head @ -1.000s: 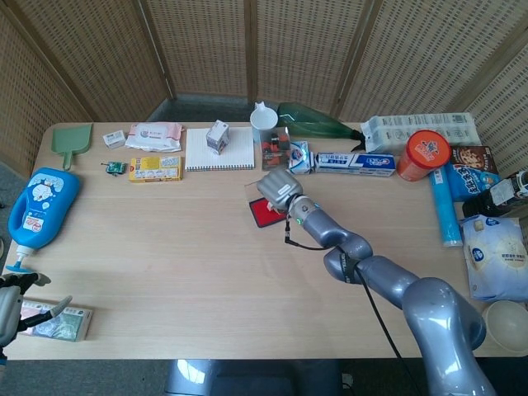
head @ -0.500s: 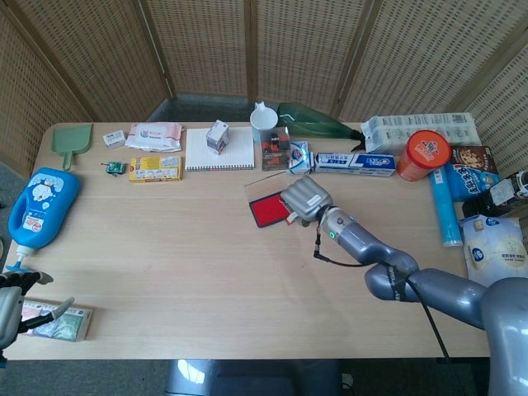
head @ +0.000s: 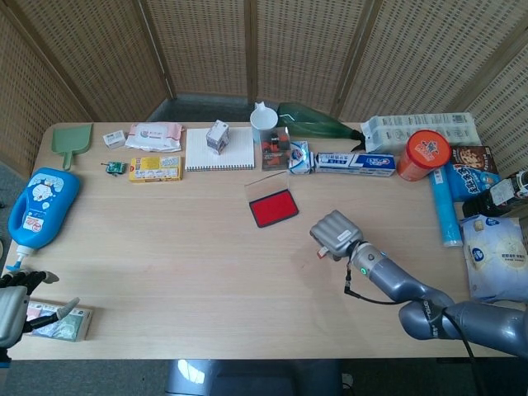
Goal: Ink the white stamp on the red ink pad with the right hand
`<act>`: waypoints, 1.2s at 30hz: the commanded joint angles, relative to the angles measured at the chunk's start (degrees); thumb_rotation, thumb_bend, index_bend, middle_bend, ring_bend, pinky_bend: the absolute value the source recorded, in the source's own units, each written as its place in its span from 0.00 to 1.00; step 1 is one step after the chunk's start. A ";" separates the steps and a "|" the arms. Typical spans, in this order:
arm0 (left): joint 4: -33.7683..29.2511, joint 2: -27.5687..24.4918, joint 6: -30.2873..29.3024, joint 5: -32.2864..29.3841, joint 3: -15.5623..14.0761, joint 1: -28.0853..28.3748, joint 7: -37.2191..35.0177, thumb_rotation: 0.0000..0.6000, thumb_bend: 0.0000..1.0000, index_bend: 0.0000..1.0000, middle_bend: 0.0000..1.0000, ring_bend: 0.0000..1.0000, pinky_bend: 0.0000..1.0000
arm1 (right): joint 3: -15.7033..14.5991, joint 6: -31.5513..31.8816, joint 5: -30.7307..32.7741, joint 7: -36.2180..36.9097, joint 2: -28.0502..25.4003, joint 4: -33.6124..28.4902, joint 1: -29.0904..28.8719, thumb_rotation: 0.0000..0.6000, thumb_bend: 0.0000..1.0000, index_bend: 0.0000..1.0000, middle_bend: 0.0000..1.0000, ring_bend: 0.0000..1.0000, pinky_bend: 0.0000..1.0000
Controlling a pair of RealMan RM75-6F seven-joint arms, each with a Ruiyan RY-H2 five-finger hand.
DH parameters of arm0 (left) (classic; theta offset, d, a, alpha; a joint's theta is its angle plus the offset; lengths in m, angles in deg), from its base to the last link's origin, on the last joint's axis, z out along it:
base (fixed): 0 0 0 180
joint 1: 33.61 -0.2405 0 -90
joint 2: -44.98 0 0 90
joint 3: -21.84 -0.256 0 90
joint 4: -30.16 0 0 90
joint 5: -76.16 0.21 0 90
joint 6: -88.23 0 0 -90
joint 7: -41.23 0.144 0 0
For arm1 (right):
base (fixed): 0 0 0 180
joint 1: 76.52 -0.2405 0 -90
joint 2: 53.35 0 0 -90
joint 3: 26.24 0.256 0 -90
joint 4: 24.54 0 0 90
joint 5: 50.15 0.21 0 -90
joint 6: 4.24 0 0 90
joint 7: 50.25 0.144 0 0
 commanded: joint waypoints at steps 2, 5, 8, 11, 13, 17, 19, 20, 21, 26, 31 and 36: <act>-0.07 -0.08 -0.07 -0.01 -0.12 -0.13 0.05 0.31 0.12 0.37 0.40 0.29 0.18 | -1.08 0.79 0.55 -0.36 1.06 0.46 1.27 1.00 0.45 0.71 1.00 1.00 1.00; -0.17 -0.12 -0.08 -0.02 -0.23 -0.23 0.12 0.30 0.12 0.37 0.40 0.29 0.18 | -1.51 1.00 0.45 -0.23 1.80 1.39 1.95 1.00 0.45 0.71 1.00 1.00 1.00; -0.26 -0.05 0.03 0.00 -0.35 -0.24 0.29 0.31 0.12 0.37 0.40 0.29 0.18 | -1.72 1.25 0.05 0.06 2.36 2.12 2.57 1.00 0.44 0.70 1.00 1.00 1.00; -0.32 0.03 0.19 -0.02 -0.42 -0.22 0.38 0.31 0.12 0.37 0.40 0.29 0.18 | -1.93 1.42 -0.33 0.37 2.81 2.69 3.19 1.00 0.44 0.69 1.00 1.00 1.00; -0.38 0.05 0.18 0.00 -0.37 -0.18 0.46 0.31 0.12 0.37 0.40 0.29 0.18 | -2.01 1.49 -0.62 0.56 3.00 3.01 3.53 1.00 0.44 0.69 1.00 1.00 1.00; -0.45 0.07 0.29 0.03 -0.31 -0.06 0.63 0.32 0.12 0.37 0.40 0.29 0.18 | -1.91 1.60 -1.02 0.91 2.98 3.23 4.01 1.00 0.43 0.68 1.00 1.00 1.00; -0.44 0.14 0.43 0.00 -0.31 0.00 0.66 0.31 0.12 0.37 0.40 0.29 0.18 | -1.85 1.71 -1.22 0.99 2.89 3.26 4.22 1.00 0.43 0.68 1.00 1.00 1.00; -0.44 0.18 0.47 0.01 -0.32 0.03 0.67 0.31 0.12 0.37 0.40 0.29 0.18 | -1.83 1.73 -1.28 1.08 2.86 3.25 4.34 1.00 0.43 0.68 1.00 1.00 1.00; -0.43 0.22 0.52 0.00 -0.32 0.05 0.68 0.31 0.12 0.37 0.40 0.29 0.18 | -1.80 1.75 -1.35 1.16 2.83 3.23 4.46 1.00 0.43 0.68 1.00 1.00 1.00; -0.43 0.32 0.61 0.04 -0.32 0.12 0.74 0.32 0.12 0.37 0.40 0.29 0.18 | -1.89 1.77 -1.79 1.37 2.80 3.38 5.06 1.00 0.42 0.66 1.00 1.00 1.00; -0.53 0.22 0.47 0.10 -0.26 0.13 0.88 0.31 0.12 0.37 0.40 0.29 0.18 | -1.76 1.59 -1.79 1.47 2.58 3.31 5.40 1.00 0.41 0.63 1.00 1.00 1.00; -0.62 0.18 0.45 0.19 -0.30 0.14 0.98 0.32 0.12 0.37 0.40 0.29 0.18 | -1.72 1.61 -1.93 1.27 2.42 3.31 5.70 1.00 0.40 0.61 1.00 1.00 1.00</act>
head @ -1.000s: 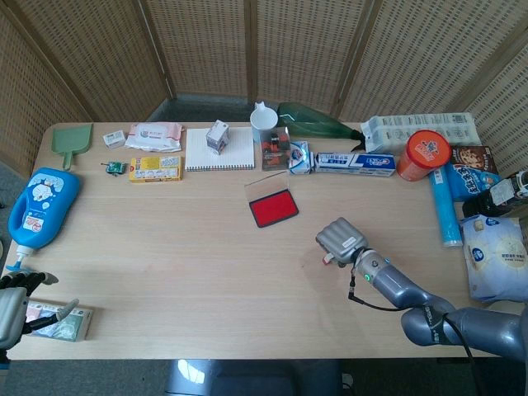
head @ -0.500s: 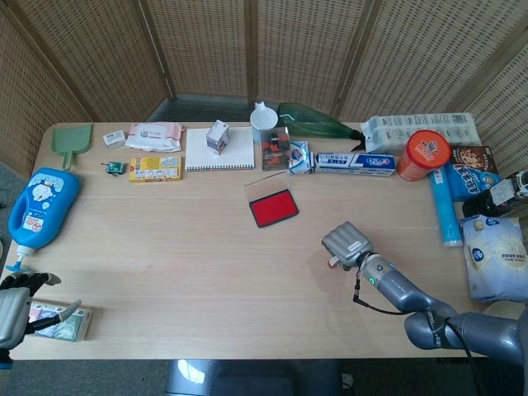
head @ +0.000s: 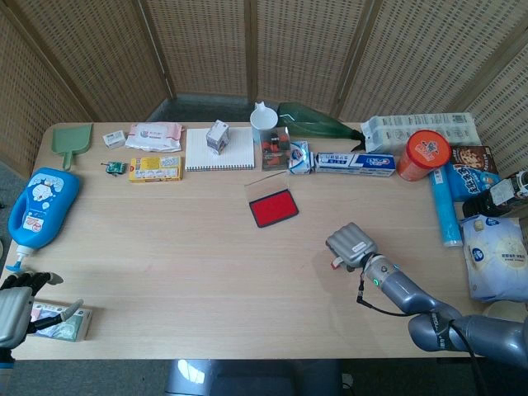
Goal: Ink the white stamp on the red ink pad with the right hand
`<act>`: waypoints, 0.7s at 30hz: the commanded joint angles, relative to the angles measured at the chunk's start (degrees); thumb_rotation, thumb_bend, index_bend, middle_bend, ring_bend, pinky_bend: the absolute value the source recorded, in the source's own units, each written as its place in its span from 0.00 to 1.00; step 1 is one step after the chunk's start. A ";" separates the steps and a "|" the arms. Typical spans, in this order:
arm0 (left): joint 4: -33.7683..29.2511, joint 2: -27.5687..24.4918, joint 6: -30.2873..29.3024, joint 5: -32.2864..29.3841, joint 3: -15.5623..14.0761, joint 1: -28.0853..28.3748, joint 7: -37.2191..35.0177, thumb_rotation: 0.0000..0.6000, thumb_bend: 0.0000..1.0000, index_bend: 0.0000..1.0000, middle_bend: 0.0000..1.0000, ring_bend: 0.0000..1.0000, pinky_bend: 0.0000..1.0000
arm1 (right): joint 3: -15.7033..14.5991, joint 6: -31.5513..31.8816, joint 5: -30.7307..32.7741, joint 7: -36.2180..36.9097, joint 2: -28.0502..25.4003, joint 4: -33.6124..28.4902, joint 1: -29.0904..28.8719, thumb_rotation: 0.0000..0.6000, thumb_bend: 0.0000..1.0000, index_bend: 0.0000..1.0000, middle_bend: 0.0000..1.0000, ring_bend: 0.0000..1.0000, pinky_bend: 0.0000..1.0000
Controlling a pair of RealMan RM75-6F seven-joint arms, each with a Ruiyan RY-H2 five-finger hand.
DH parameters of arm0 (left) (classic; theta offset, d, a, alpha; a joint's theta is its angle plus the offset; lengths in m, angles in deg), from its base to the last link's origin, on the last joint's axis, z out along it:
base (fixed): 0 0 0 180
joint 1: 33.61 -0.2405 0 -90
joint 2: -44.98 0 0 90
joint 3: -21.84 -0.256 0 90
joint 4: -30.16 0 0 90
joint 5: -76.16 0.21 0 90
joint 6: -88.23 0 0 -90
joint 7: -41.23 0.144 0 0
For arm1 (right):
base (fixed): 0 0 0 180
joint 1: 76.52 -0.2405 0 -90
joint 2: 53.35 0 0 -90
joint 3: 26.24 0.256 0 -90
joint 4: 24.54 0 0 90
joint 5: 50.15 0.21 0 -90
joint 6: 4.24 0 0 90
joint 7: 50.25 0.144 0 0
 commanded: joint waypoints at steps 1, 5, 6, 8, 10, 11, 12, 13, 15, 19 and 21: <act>-0.02 -0.01 -0.03 0.05 -0.03 -0.02 0.02 0.31 0.12 0.37 0.40 0.29 0.18 | -0.02 0.00 -0.05 -0.08 -0.05 0.00 0.15 1.00 0.40 0.61 1.00 1.00 1.00; -0.13 -0.10 -0.11 0.17 -0.06 -0.02 0.11 0.32 0.12 0.37 0.40 0.29 0.18 | -0.04 0.16 -0.20 -0.14 -0.19 -0.08 0.52 1.00 0.39 0.60 1.00 1.00 1.00; -0.16 -0.12 -0.14 0.19 -0.05 -0.02 0.14 0.31 0.12 0.37 0.40 0.29 0.18 | -0.04 0.24 -0.32 -0.14 -0.22 -0.08 0.62 1.00 0.39 0.60 1.00 1.00 1.00; -0.24 -0.16 -0.23 0.30 -0.04 -0.02 0.18 0.31 0.12 0.37 0.40 0.29 0.18 | -0.04 0.38 -0.36 -0.11 -0.28 -0.12 0.86 1.00 0.38 0.60 1.00 1.00 1.00; -0.30 -0.18 -0.26 0.37 -0.03 0.01 0.23 0.31 0.12 0.37 0.40 0.29 0.18 | -0.09 0.45 -0.47 -0.27 -0.34 -0.11 1.01 1.00 0.38 0.59 1.00 1.00 1.00; -0.34 -0.18 -0.26 0.40 -0.03 0.02 0.26 0.31 0.12 0.37 0.40 0.29 0.18 | -0.09 0.52 -0.52 -0.30 -0.36 -0.14 1.11 1.00 0.38 0.59 1.00 1.00 1.00; -0.36 -0.17 -0.26 0.41 -0.04 0.02 0.28 0.31 0.12 0.37 0.40 0.29 0.18 | -0.09 0.55 -0.52 -0.28 -0.39 -0.18 1.18 1.00 0.38 0.59 1.00 1.00 1.00; -0.37 -0.17 -0.27 0.41 -0.05 0.01 0.30 0.31 0.12 0.37 0.40 0.29 0.18 | -0.07 0.64 -0.55 -0.29 -0.41 -0.21 1.26 1.00 0.38 0.59 1.00 1.00 1.00; -0.38 -0.14 -0.31 0.45 -0.06 0.00 0.33 0.31 0.12 0.37 0.40 0.29 0.18 | -0.08 0.82 -0.60 -0.33 -0.45 -0.26 1.47 1.00 0.37 0.58 1.00 1.00 1.00; -0.39 -0.11 -0.35 0.53 -0.09 0.00 0.41 0.31 0.12 0.37 0.40 0.29 0.18 | -0.19 0.95 -0.66 -0.48 -0.47 -0.31 1.88 1.00 0.34 0.56 1.00 1.00 1.00; -0.40 -0.13 -0.39 0.56 -0.08 0.00 0.39 0.31 0.12 0.37 0.40 0.29 0.18 | -0.18 1.03 -0.63 -0.56 -0.43 -0.31 2.05 1.00 0.32 0.55 1.00 1.00 1.00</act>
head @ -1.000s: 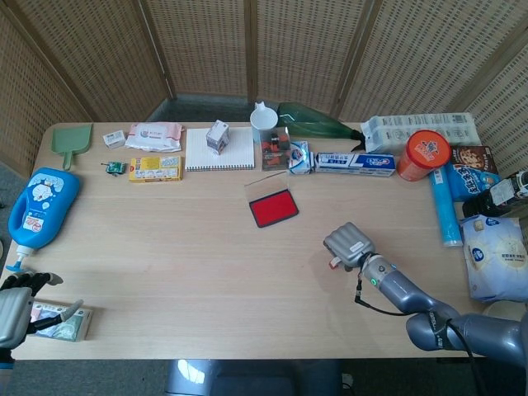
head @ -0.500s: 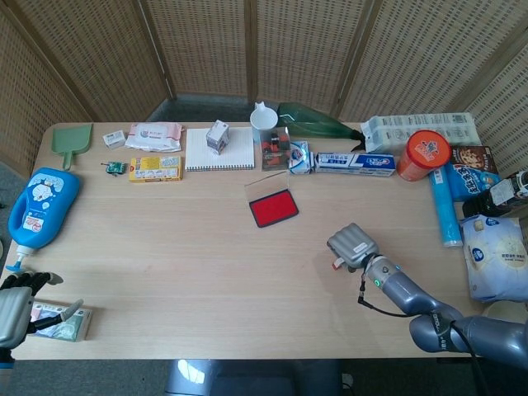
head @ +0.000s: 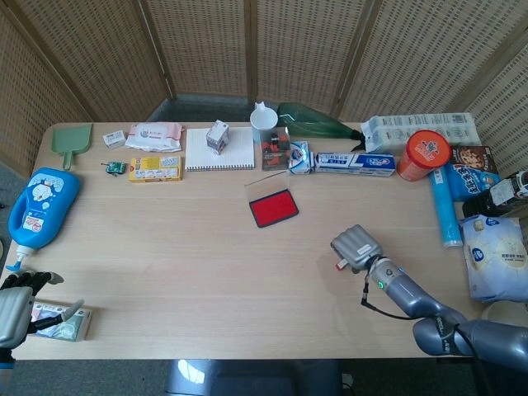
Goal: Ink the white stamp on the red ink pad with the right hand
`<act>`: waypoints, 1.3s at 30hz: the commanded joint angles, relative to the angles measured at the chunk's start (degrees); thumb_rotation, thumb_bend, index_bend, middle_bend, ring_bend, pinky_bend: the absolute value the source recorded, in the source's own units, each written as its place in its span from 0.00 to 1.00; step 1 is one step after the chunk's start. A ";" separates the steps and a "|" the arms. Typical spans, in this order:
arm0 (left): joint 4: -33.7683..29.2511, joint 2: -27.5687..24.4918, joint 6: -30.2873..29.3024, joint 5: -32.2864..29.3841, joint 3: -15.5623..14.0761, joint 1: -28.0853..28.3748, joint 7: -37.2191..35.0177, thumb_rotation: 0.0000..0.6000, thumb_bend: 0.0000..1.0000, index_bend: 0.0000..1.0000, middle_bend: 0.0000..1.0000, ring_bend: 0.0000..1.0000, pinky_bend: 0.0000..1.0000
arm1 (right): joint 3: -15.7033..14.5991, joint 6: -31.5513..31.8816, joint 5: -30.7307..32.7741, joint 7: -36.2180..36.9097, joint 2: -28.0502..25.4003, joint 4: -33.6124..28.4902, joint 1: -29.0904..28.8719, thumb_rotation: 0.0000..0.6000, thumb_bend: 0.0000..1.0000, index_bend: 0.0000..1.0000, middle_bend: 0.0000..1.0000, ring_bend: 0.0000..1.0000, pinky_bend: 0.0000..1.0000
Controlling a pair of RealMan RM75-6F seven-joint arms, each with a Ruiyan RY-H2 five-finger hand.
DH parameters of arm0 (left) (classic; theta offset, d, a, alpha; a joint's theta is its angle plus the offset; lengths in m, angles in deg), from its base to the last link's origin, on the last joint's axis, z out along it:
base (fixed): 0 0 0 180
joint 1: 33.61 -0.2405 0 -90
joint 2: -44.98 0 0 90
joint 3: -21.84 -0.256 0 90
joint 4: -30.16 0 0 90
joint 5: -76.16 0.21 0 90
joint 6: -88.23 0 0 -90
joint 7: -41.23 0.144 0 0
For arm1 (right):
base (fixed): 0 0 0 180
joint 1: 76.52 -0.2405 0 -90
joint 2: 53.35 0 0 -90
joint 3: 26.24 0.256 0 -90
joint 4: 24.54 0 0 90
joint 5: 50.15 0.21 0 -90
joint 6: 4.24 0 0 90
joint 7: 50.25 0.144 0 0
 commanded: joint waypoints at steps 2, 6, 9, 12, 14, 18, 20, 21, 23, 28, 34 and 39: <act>-0.01 -0.04 -0.08 0.07 0.03 0.00 -0.01 0.32 0.12 0.37 0.40 0.29 0.18 | 0.01 0.17 0.07 -0.24 0.07 -0.01 0.26 1.00 0.30 0.54 1.00 1.00 1.00; -0.02 -0.05 -0.11 0.13 0.02 0.01 -0.02 0.31 0.12 0.37 0.40 0.29 0.18 | 0.09 0.36 0.09 -0.56 0.07 -0.06 0.46 1.00 0.28 0.53 1.00 1.00 1.00; -0.02 -0.04 -0.13 0.12 0.02 0.00 0.00 0.31 0.12 0.37 0.40 0.29 0.18 | 0.15 0.39 0.22 -0.70 0.04 -0.11 0.61 1.00 0.27 0.51 1.00 1.00 1.00; -0.03 -0.04 -0.23 0.18 0.02 -0.03 -0.02 0.31 0.12 0.37 0.40 0.29 0.18 | 0.27 0.58 0.19 -0.74 0.07 -0.15 0.82 1.00 0.26 0.50 1.00 1.00 1.00; -0.01 -0.02 -0.24 0.20 0.03 -0.02 -0.02 0.31 0.12 0.37 0.40 0.29 0.18 | 0.37 0.70 0.15 -0.79 0.09 -0.13 0.92 1.00 0.25 0.49 1.00 1.00 1.00; 0.01 0.03 -0.28 0.21 0.06 -0.01 0.01 0.31 0.12 0.37 0.40 0.29 0.18 | 0.58 0.62 0.27 -0.88 -0.02 -0.24 0.99 1.00 0.25 0.46 1.00 1.00 1.00; 0.00 0.04 -0.30 0.18 0.08 -0.01 0.02 0.31 0.12 0.37 0.40 0.29 0.18 | 0.71 0.56 0.60 -0.88 -0.11 -0.39 1.01 1.00 0.25 0.45 1.00 1.00 1.00; 0.01 0.04 -0.29 0.18 0.09 0.00 0.00 0.31 0.12 0.37 0.40 0.29 0.18 | 0.78 0.62 0.68 -1.01 -0.15 -0.41 1.01 1.00 0.24 0.45 1.00 1.00 1.00; 0.02 0.00 -0.28 0.17 0.09 0.00 0.00 0.31 0.12 0.37 0.40 0.29 0.18 | 0.83 0.63 0.93 -1.23 -0.23 -0.52 1.03 0.99 0.22 0.43 1.00 1.00 1.00; 0.08 -0.07 -0.40 0.26 0.07 -0.05 -0.25 0.31 0.12 0.37 0.40 0.29 0.18 | 0.92 0.85 1.30 -1.85 -0.44 -0.94 1.07 0.90 0.16 0.40 1.00 1.00 1.00; 0.11 -0.18 -0.67 0.37 0.03 -0.20 -0.47 0.31 0.12 0.37 0.40 0.29 0.18 | 1.17 1.50 1.04 -1.83 -1.11 -1.99 1.38 0.87 0.13 0.40 1.00 1.00 1.00; 0.14 -0.29 -1.02 0.56 -0.01 -0.38 -0.72 0.31 0.12 0.37 0.40 0.29 0.18 | 2.29 2.44 0.46 0.55 -2.50 -4.25 2.10 0.87 0.13 0.40 1.00 1.00 1.00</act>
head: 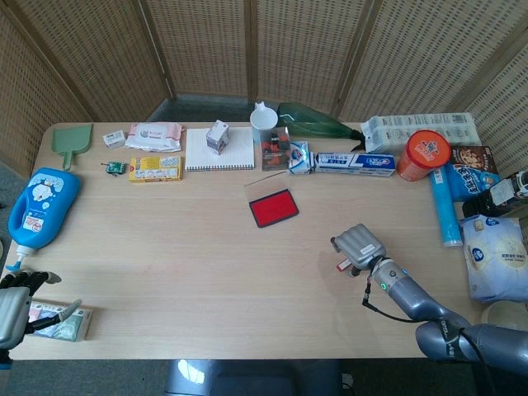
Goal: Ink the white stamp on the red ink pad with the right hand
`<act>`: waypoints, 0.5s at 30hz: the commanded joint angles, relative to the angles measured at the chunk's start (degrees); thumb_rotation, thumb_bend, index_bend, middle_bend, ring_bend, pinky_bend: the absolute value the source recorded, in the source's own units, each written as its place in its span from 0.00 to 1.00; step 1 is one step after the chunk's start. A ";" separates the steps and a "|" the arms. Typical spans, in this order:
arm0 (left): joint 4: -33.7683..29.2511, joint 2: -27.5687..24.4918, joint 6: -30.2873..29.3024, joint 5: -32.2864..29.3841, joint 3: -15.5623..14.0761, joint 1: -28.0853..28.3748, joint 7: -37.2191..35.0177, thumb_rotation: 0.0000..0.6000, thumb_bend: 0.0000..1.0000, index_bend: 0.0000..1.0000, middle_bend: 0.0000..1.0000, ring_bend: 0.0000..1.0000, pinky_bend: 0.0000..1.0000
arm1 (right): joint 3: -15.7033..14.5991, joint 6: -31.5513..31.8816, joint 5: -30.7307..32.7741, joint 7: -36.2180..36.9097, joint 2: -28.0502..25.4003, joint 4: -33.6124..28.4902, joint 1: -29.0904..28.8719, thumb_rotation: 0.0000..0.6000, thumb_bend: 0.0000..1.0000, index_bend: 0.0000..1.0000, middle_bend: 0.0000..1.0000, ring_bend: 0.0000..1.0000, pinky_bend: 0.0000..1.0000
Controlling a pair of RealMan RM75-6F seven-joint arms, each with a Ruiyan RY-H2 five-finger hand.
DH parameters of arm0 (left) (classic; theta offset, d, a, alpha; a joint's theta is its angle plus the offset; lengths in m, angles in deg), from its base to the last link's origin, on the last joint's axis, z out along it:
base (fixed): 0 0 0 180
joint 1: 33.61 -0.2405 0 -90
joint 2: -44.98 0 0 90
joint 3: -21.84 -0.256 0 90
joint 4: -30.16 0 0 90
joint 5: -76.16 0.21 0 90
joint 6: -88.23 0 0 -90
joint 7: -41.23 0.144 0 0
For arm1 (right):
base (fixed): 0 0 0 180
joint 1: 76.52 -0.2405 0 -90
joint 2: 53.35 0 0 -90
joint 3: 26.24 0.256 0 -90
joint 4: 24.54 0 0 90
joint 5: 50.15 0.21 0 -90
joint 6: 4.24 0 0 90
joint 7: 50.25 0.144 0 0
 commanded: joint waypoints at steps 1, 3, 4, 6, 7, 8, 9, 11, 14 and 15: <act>0.05 -0.01 -0.13 0.06 -0.01 -0.08 -0.17 0.31 0.12 0.37 0.40 0.29 0.18 | 0.96 0.68 -0.57 2.09 -1.18 -1.76 0.59 0.87 0.13 0.40 1.00 1.00 1.00; 0.19 0.01 -0.42 0.09 -0.01 -0.26 -0.56 0.31 0.12 0.37 0.40 0.29 0.18 | 2.59 2.24 -1.10 5.41 -2.73 -4.20 1.53 0.87 0.13 0.40 1.00 1.00 1.00; 0.29 0.03 -0.57 0.13 0.01 -0.33 -0.74 0.31 0.12 0.37 0.40 0.29 0.18 | 3.01 2.50 -1.45 6.81 -3.34 -4.98 1.91 0.87 0.13 0.40 1.00 1.00 1.00; 0.51 0.01 -0.95 0.21 0.01 -0.55 -1.17 0.32 0.12 0.37 0.40 0.29 0.18 | 4.05 2.75 -1.67 10.25 -4.53 -6.38 2.73 0.87 0.13 0.41 1.00 1.00 1.00; 0.59 -0.01 -1.06 0.26 -0.02 -0.62 -1.32 0.32 0.12 0.37 0.40 0.29 0.18 | 4.42 2.62 -1.52 11.50 -5.09 -6.96 2.98 0.87 0.13 0.41 1.00 1.00 1.00; 0.65 -0.07 -1.16 0.26 -0.04 -0.71 -1.47 0.32 0.12 0.37 0.40 0.29 0.18 | 4.92 2.49 -1.20 12.95 -5.68 -7.63 3.24 0.87 0.13 0.42 1.00 1.00 1.00; 0.71 -0.14 -1.29 0.25 -0.06 -0.83 -1.65 0.31 0.12 0.37 0.40 0.29 0.18 | 5.50 2.49 -0.93 14.51 -6.25 -8.31 3.56 0.87 0.13 0.43 0.99 1.00 1.00; 0.79 -0.29 -1.59 0.12 -0.11 -1.12 -1.99 0.32 0.12 0.37 0.40 0.29 0.18 | 7.01 3.53 -0.79 17.98 -7.28 -9.60 4.54 0.87 0.13 0.45 0.99 1.00 1.00; 0.83 -0.37 -2.11 0.14 -0.15 -1.51 -2.40 0.31 0.12 0.37 0.40 0.29 0.18 | 8.64 5.92 -1.87 22.80 -8.07 -10.56 6.57 0.87 0.13 0.48 0.98 1.00 1.00; 0.85 -0.38 -2.27 0.20 -0.17 -1.61 -2.48 0.31 0.12 0.37 0.40 0.29 0.18 | 8.94 6.83 -2.33 23.79 -8.21 -10.59 7.22 0.87 0.13 0.49 0.97 1.00 1.00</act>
